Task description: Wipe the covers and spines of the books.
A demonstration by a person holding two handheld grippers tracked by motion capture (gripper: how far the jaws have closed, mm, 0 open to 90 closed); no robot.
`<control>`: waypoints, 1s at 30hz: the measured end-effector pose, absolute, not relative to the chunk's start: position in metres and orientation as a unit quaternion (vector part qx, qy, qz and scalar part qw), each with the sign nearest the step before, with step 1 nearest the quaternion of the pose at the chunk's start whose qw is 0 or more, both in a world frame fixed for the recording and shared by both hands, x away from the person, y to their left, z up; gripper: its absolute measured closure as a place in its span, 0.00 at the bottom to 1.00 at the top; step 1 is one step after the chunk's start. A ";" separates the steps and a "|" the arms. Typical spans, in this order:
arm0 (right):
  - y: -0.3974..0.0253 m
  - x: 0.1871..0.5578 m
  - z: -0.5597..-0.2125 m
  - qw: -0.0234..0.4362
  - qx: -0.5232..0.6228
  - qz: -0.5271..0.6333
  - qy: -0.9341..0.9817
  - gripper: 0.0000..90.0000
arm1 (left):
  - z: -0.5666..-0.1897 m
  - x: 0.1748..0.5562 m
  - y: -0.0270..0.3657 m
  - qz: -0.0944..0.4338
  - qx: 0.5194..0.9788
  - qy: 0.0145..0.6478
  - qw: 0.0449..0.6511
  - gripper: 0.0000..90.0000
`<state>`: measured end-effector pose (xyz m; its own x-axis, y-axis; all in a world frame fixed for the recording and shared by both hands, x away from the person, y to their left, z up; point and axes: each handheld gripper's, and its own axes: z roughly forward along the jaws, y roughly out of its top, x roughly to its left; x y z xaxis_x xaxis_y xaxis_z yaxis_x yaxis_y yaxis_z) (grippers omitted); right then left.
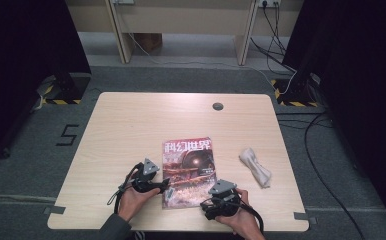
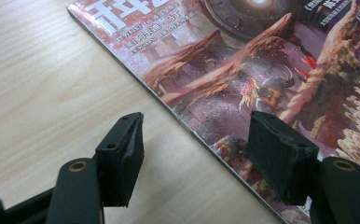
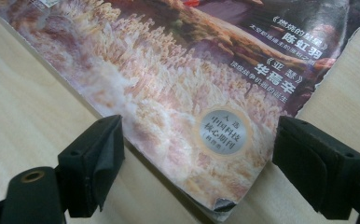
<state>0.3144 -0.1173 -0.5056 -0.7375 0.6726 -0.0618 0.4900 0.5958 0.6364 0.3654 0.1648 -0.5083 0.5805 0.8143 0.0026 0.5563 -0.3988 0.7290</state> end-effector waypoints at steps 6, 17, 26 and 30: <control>-0.112 0.327 -0.506 0.152 0.339 0.303 0.878 0.20 | -0.508 0.380 0.167 0.178 0.811 0.432 0.352 0.40; -0.105 0.343 -0.506 0.157 0.348 0.301 0.874 0.19 | -0.508 0.394 0.167 0.195 0.806 0.438 0.347 0.41; -0.103 0.346 -0.506 0.154 0.352 0.309 0.870 0.20 | -0.505 0.389 0.166 0.195 0.804 0.434 0.358 0.35; -0.103 0.346 -0.505 0.148 0.346 0.315 0.871 0.22 | -0.501 0.379 0.164 0.194 0.809 0.419 0.363 0.34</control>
<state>0.3461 -0.1034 -0.5052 -0.7172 0.6958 -0.0395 0.5093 0.5619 0.6519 0.3786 0.1639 -0.5012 0.5732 0.8193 0.0107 0.5376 -0.3859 0.7497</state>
